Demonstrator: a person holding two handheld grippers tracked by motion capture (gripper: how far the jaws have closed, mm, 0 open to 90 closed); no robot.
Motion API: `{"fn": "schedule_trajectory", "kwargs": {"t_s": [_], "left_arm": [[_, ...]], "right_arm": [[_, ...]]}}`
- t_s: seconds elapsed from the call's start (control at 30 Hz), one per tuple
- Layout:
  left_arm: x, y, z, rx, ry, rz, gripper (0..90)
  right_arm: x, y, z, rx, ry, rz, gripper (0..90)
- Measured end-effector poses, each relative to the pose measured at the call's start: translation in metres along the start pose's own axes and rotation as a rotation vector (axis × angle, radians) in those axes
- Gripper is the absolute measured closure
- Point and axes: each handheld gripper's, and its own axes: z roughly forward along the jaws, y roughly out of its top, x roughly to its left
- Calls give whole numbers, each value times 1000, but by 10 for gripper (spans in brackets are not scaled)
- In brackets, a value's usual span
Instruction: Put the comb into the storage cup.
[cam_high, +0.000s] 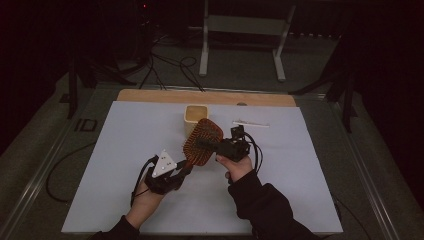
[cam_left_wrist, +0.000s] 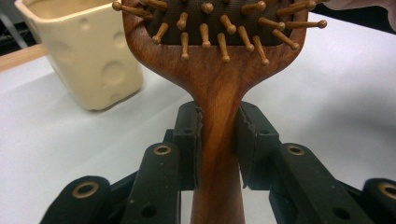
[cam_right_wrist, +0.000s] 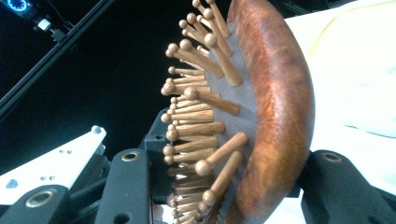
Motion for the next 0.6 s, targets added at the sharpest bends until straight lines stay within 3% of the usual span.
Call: {"fn": "schedule_trajectory", "kwargs": {"t_s": [0.2,0.47,0.6], "left_arm": [[1,0,0,3,-17,-17,666],[7,0,-1,45,-58,-58,396],[8,2,-5,52,-75,-58,345]], "right_arm": [[2,3,-2,7,-12,-36,531],[6,18,-15,-38,-38,-81,531],[7,27,-21,-56,-39,-95,530]]}}
